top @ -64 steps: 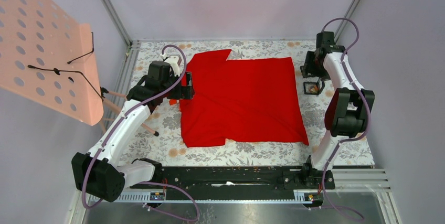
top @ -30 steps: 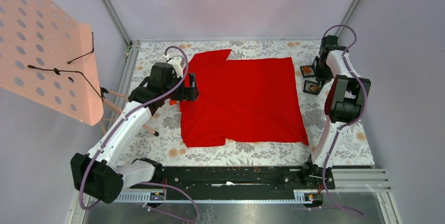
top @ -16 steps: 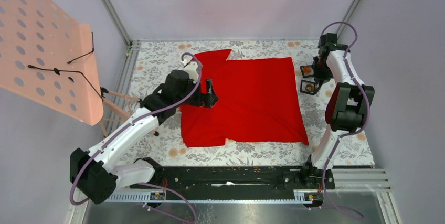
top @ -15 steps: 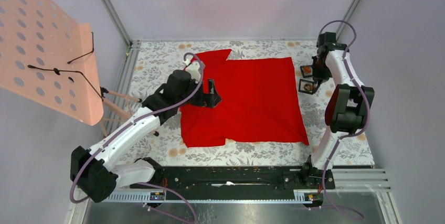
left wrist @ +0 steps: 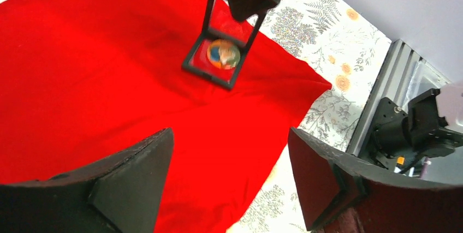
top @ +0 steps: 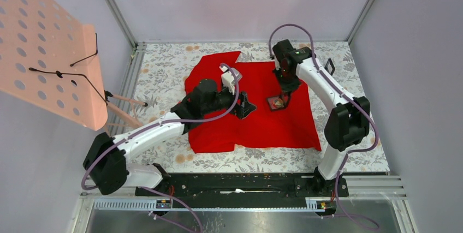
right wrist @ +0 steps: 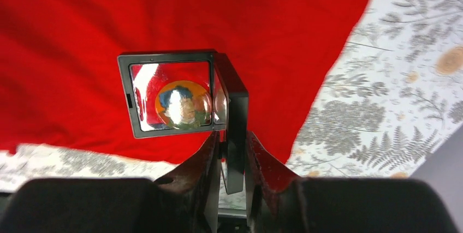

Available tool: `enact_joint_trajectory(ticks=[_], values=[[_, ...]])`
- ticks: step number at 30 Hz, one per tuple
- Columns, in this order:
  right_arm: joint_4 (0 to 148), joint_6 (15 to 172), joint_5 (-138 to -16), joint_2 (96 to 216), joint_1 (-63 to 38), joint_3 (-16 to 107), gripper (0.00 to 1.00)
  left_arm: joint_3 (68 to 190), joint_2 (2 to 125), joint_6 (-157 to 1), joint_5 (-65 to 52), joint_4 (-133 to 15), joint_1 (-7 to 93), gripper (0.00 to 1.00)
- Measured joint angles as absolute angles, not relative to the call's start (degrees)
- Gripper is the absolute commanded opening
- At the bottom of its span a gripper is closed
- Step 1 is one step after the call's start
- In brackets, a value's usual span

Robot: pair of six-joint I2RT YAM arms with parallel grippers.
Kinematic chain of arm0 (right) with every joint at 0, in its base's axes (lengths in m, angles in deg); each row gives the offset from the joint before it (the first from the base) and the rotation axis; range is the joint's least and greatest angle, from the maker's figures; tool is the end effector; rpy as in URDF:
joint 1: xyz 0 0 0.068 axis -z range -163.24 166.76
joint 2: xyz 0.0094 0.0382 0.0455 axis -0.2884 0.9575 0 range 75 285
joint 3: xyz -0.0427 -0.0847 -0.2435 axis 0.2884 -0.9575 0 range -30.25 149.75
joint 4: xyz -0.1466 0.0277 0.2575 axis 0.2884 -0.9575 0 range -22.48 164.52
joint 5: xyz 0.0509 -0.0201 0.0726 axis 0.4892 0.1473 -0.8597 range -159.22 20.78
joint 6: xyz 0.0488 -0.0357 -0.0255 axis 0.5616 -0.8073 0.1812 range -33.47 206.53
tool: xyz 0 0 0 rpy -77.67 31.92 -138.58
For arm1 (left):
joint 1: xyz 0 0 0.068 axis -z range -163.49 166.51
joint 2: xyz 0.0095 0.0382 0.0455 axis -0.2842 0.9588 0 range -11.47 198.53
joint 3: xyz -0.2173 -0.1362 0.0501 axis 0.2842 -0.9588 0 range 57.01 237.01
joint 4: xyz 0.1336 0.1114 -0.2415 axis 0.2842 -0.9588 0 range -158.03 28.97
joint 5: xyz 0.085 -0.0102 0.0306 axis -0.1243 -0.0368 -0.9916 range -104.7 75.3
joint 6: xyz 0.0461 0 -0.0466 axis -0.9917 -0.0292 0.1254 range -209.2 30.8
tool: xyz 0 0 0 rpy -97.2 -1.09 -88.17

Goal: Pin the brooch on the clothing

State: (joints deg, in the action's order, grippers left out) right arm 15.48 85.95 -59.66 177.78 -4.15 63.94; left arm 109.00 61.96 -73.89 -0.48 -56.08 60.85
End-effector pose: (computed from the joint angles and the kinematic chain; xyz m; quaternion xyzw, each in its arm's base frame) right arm 0.3883 0.1391 0.2608 -0.1664 0.9635 -0.0464 0.2047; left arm 0.2433 -0.2554 0.2723 0.2710 0.7510 -0.3814 0.4658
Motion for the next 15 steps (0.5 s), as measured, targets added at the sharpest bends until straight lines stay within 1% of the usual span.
enact_joint_trajectory(ticks=[7,15], values=[[13.38,89.93,-65.56,176.34,-12.43,63.94,0.00,104.45,68.61,-73.51,1.55,-44.82,61.18,0.74],[12.20,92.33,-70.70,176.14,-15.80,64.47,0.00,102.40,70.97,-74.08,1.31,-38.92,63.93,0.71]])
